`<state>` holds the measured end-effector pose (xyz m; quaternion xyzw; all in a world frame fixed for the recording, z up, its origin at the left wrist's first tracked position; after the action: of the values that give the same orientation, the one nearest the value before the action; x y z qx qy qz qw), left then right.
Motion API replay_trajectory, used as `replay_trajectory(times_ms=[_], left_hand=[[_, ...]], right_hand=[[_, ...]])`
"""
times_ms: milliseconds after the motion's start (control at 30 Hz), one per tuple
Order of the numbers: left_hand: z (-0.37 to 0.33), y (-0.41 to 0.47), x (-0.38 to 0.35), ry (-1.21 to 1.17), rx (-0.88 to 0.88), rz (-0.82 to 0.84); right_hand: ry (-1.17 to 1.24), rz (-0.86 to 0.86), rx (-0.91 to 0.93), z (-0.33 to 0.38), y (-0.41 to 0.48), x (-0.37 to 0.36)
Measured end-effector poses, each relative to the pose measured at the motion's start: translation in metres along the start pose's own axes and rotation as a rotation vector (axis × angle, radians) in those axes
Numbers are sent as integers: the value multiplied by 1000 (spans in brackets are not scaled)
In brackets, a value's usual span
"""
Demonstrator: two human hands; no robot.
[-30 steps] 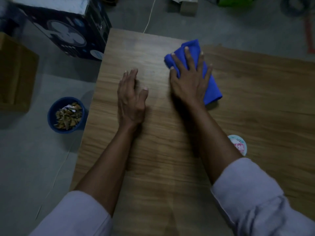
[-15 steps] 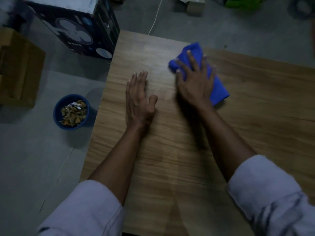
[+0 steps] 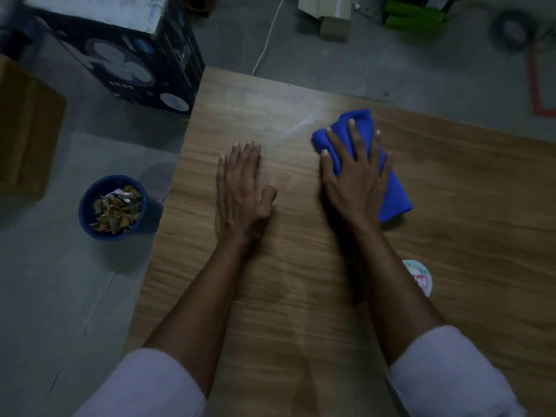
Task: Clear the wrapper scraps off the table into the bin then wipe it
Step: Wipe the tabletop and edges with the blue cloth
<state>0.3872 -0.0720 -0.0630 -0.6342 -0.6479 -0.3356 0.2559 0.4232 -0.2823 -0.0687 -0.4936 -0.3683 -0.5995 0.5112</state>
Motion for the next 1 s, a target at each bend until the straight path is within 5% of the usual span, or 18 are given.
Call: replay_trajectory(times_ms=[100,267,333,600,733,900,1000], left_hand=[[4,1,0,11,4,-22],[3,1,8,-46,18,-109],[3,2,7,-34,25,-93],[6,2,-5,130,44,37],[4,2,-10,159,47,54],[14,6,-1,148,51,25],[7,5,2,111,42,8]], right_hand=[[32,12,4,49,14,-12],[-139,172,652,133,12,-37],[-128,186,760,128,26,-34],[-29,-33,-58,-35,35,14],[64,-52,-316,-9,37,7],[32,99,296,126,44,-27],[200,120,470,115,38,-14]])
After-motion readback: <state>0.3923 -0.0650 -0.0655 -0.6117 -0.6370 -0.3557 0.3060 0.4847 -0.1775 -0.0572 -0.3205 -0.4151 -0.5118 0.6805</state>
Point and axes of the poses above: each hand's wrist, its own y-axis towards the middle knuckle, its own x-axis out of the back of the hand, z = x × y, the point moved 5 cm from there along y, towards the middle knuckle, and after that the axes turned 3 degrees about z, right-handed, at the moved point
